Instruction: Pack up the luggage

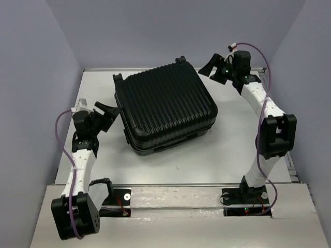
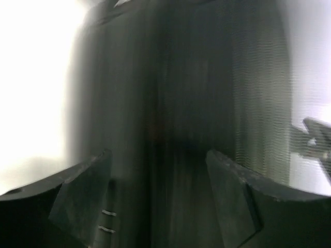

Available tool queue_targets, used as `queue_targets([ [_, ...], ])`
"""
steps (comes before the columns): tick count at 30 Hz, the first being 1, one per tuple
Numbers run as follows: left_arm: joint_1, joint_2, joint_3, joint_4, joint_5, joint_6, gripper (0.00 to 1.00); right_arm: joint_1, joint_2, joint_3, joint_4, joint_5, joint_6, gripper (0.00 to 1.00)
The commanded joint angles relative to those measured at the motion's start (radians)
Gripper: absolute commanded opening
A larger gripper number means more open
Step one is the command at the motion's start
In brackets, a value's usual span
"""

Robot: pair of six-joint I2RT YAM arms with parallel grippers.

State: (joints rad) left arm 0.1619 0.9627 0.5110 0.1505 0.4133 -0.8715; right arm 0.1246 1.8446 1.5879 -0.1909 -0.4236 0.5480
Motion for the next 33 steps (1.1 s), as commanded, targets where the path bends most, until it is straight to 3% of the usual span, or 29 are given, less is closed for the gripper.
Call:
queue_targets([
  [1, -0.016, -0.113, 0.146, 0.038, 0.196, 0.097, 0.87, 0.035, -0.102, 0.104, -0.094, -0.175, -0.046, 0.94],
  [3, -0.007, -0.116, 0.138, 0.020, 0.209, 0.103, 0.87, 0.035, -0.123, 0.080, -0.108, -0.165, -0.078, 0.91],
  [5, -0.002, -0.117, 0.124, 0.005, 0.226, 0.118, 0.87, 0.035, -0.159, 0.005, -0.099, -0.150, -0.120, 0.78],
  [7, 0.002, -0.124, 0.112, -0.015, 0.228, 0.137, 0.87, 0.035, -0.258, -0.075, -0.073, -0.141, -0.151, 0.47],
  [10, 0.002, -0.189, 0.080, -0.034, 0.258, 0.160, 0.84, 0.035, -0.492, -0.320, 0.031, -0.173, -0.195, 0.17],
  [11, 0.004, -0.203, 0.074, -0.045, 0.271, 0.169, 0.83, 0.035, -0.563, -0.397, 0.062, -0.181, -0.204, 0.15],
  [15, 0.004, -0.307, 0.047, -0.210, 0.312, 0.271, 0.77, 0.035, -0.879, -0.818, 0.133, -0.117, -0.258, 0.14],
  [17, 0.004, -0.382, 0.018, -0.291, 0.314, 0.287, 0.74, 0.035, -1.013, -0.926, 0.137, -0.026, -0.229, 0.15],
  [19, 0.002, -0.451, -0.008, -0.371, 0.299, 0.298, 0.72, 0.035, -1.085, -1.029, 0.159, 0.022, -0.157, 0.25],
  [23, 0.004, -0.534, -0.035, -0.449, 0.248, 0.273, 0.71, 0.035, -1.139, -1.166, 0.260, 0.078, -0.083, 0.45],
  [29, 0.004, -0.591, -0.083, -0.509, 0.226, 0.266, 0.71, 0.035, -1.023, -1.191, 0.372, 0.111, -0.138, 0.48],
  [33, 0.001, -0.595, -0.114, -0.500, 0.274, 0.262, 0.70, 0.035, -0.941, -1.192, 0.473, 0.017, -0.197, 0.49],
])
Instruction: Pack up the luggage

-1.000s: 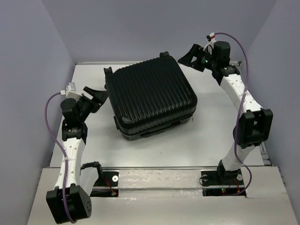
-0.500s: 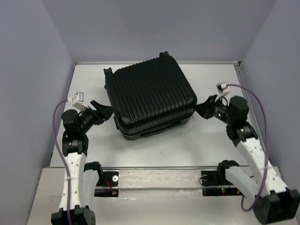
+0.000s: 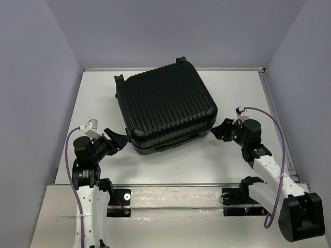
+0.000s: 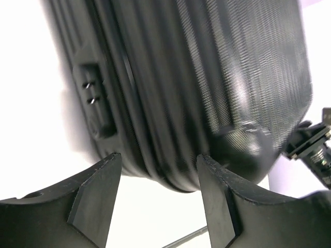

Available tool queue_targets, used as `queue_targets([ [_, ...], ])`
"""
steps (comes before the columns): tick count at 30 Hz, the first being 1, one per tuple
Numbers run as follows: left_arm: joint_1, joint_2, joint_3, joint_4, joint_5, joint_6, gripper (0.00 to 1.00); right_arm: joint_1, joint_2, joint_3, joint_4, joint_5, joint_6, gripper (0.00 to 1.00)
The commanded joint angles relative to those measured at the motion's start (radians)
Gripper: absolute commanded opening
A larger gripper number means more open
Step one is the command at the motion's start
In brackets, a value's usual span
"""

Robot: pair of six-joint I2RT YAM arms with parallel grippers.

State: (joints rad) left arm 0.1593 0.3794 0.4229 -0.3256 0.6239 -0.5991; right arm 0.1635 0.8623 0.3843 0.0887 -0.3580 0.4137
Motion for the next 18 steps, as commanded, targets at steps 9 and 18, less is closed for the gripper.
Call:
queue_targets([
  [9, 0.003, 0.029, -0.046, 0.014, 0.103, -0.015, 0.66, -0.004, 0.193, 0.038, 0.293, -0.075, -0.096, 0.43],
  [18, 0.000, 0.064, -0.078, 0.111, 0.132, -0.071, 0.60, -0.004, 0.262, 0.027, 0.419, -0.125, -0.069, 0.07],
])
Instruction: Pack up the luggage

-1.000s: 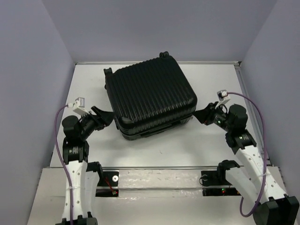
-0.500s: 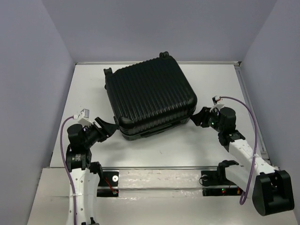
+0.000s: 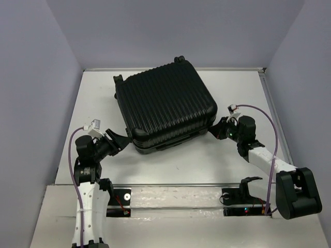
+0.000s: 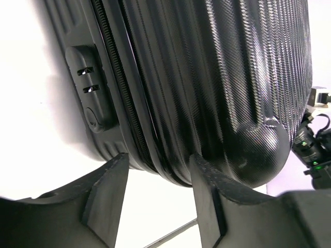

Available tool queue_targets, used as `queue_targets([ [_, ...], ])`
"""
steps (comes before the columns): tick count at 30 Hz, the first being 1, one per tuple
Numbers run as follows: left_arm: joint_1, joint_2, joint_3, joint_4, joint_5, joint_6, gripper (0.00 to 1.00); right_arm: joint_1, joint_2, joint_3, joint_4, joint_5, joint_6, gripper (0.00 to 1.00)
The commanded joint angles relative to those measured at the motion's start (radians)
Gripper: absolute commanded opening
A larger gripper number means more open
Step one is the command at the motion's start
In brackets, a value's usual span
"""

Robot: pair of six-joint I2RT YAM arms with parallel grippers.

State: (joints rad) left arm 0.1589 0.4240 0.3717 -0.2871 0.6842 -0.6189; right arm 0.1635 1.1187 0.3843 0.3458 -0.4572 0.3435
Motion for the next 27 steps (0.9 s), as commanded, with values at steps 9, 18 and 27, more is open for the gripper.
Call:
queue_targets([
  [9, -0.117, 0.093, -0.048, 0.236, 0.005, -0.148, 0.56, 0.145, -0.135, 0.034, -0.089, 0.090, -0.001, 0.07],
  [18, -0.518, 0.231, -0.088, 0.535, -0.262, -0.376, 0.56, 0.803, 0.076, 0.321, -0.307, 0.481, 0.044, 0.07],
  [27, -0.633, 0.243, -0.051, 0.533, -0.339, -0.383, 0.55, 1.200, 0.628, 0.758, -0.153, 0.647, 0.043, 0.07],
])
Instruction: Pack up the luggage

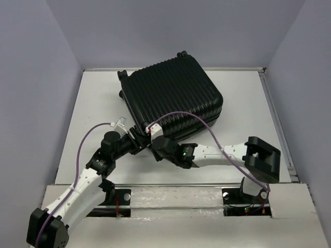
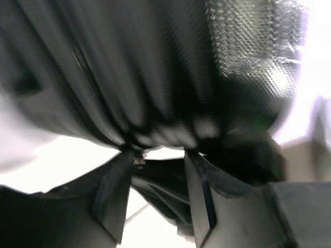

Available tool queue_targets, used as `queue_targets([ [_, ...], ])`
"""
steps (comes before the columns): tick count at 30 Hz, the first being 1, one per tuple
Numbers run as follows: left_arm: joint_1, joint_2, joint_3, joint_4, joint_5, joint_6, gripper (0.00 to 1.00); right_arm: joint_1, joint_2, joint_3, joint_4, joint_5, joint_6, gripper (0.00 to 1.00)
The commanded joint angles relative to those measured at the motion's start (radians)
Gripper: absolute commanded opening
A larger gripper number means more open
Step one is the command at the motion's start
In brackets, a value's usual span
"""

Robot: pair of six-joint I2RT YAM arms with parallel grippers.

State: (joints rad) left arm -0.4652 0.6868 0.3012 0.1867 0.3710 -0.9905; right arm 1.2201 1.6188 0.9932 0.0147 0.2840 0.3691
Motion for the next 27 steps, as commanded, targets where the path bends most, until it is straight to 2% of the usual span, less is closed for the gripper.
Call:
queue_targets([
  [1, -0.007, -0.029, 0.033, 0.039, -0.021, 0.001, 0.55, 0.154, 0.134, 0.139, 0.210, -0.073, 0.021, 0.07],
  [2, -0.003, -0.047, 0.042, 0.008, -0.046, 0.015, 0.55, 0.154, 0.128, 0.115, 0.237, -0.057, 0.022, 0.07],
  [3, -0.001, -0.053, 0.044, -0.013, -0.049, 0.019, 0.56, 0.154, 0.089, 0.072, 0.348, -0.058, 0.034, 0.07],
  [6, 0.002, -0.046, 0.052, -0.001, -0.044, 0.021, 0.56, 0.154, -0.023, -0.082, 0.471, -0.010, 0.057, 0.07],
  [9, 0.000, 0.009, 0.058, 0.065, -0.015, -0.002, 0.56, 0.154, -0.141, -0.223, 0.499, 0.081, 0.083, 0.07],
  [14, -0.016, 0.135, 0.127, 0.148, -0.030, -0.022, 0.56, 0.154, -0.289, -0.392, 0.508, 0.136, 0.114, 0.07],
  [16, -0.042, 0.175, 0.156, 0.189, -0.055, -0.033, 0.56, 0.154, -0.303, -0.442, 0.530, 0.133, 0.128, 0.07],
  [18, -0.113, 0.259, 0.211, 0.227, -0.092, -0.036, 0.56, 0.154, -0.286, -0.461, 0.599, 0.109, 0.129, 0.07],
  [20, -0.183, 0.353, 0.275, 0.241, -0.107, -0.027, 0.56, 0.164, -0.236, -0.446, 0.668, 0.090, 0.108, 0.07],
  [23, -0.193, 0.405, 0.328, 0.235, -0.086, -0.007, 0.57, 0.183, -0.171, -0.371, 0.674, 0.083, 0.051, 0.07],
  [24, -0.187, 0.395, 0.338, 0.223, -0.086, 0.003, 0.59, 0.197, -0.166, -0.361, 0.668, 0.089, 0.047, 0.07],
  [26, -0.162, 0.334, 0.381, 0.162, -0.127, 0.059, 0.74, 0.197, -0.175, -0.393, 0.683, 0.089, 0.047, 0.07],
  [27, -0.147, 0.314, 0.407, 0.058, -0.142, 0.090, 0.81, 0.197, -0.200, -0.415, 0.695, 0.095, 0.057, 0.07],
])
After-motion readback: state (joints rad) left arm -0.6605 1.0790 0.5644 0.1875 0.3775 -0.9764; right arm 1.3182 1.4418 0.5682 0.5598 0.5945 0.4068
